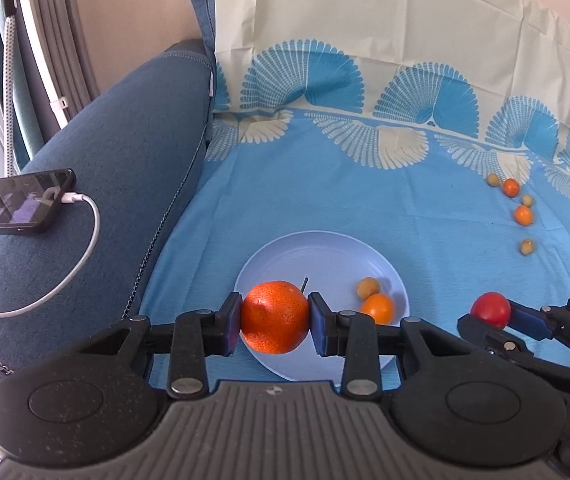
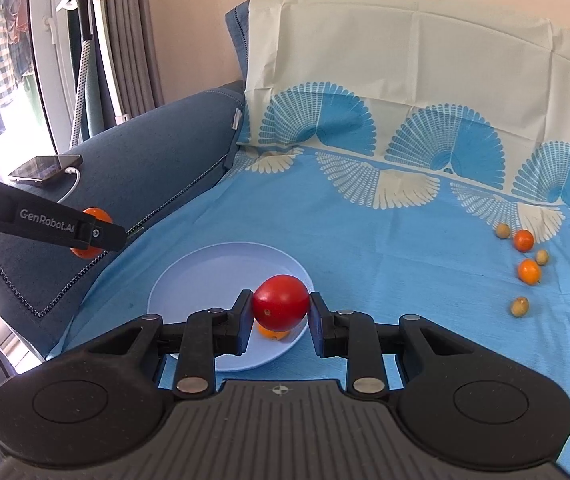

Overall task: Organize fruits
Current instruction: 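Open the left tool dropping the tangerine onto the plate while the right lowers the tomato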

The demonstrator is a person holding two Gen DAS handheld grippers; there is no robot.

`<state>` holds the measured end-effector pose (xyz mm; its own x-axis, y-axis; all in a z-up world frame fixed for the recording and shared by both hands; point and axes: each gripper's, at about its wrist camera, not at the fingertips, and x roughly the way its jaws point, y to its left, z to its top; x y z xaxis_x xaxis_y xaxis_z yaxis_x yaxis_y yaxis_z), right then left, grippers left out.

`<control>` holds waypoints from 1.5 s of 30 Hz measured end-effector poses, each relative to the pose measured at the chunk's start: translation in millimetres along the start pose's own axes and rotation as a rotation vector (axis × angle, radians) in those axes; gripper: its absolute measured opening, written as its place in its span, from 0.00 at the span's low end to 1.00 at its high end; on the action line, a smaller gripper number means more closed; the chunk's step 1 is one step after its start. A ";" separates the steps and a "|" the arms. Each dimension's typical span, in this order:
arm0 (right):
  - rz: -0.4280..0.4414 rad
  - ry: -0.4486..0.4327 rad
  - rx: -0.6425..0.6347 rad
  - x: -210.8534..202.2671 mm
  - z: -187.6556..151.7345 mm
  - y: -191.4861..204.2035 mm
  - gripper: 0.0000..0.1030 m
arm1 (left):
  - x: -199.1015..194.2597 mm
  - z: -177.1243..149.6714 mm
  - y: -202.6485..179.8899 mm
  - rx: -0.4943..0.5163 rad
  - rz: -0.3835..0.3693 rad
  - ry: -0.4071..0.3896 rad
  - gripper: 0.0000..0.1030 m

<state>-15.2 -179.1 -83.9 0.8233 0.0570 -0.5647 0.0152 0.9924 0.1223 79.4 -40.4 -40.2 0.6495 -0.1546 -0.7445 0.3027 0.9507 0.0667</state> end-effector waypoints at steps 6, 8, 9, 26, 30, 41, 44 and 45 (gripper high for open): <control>0.035 0.063 -0.034 38.5 -2.0 16.6 0.29 | 43.6 3.1 2.9 -0.010 0.014 0.068 0.38; 0.046 0.081 -0.048 52.3 -2.8 22.3 0.29 | 57.3 5.1 4.3 -0.004 0.026 0.080 0.38; 0.049 0.089 -0.056 58.7 -3.6 24.7 0.29 | 62.6 6.6 4.8 -0.002 0.026 0.085 0.38; 0.054 0.195 -0.123 129.1 -9.9 36.7 0.29 | 130.1 11.6 2.9 0.052 0.058 0.140 0.38; 0.055 0.200 -0.136 133.5 -10.1 37.7 0.30 | 136.5 13.4 2.7 0.065 0.068 0.150 0.39; 0.047 0.128 -0.160 94.2 5.5 30.9 0.90 | 80.5 10.4 -2.3 0.095 0.089 0.060 1.00; 0.043 0.127 -0.132 73.6 4.0 19.8 0.94 | 57.2 7.9 -10.3 0.082 0.064 0.049 1.00; 0.035 0.125 -0.118 66.7 3.6 15.6 0.95 | 49.6 6.8 -14.7 0.084 0.054 0.045 1.00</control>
<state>41.9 -160.2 -116.7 0.7453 0.0978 -0.6595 -0.0850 0.9950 0.0515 112.0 -63.9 -73.6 0.6352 -0.0901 -0.7671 0.3267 0.9313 0.1611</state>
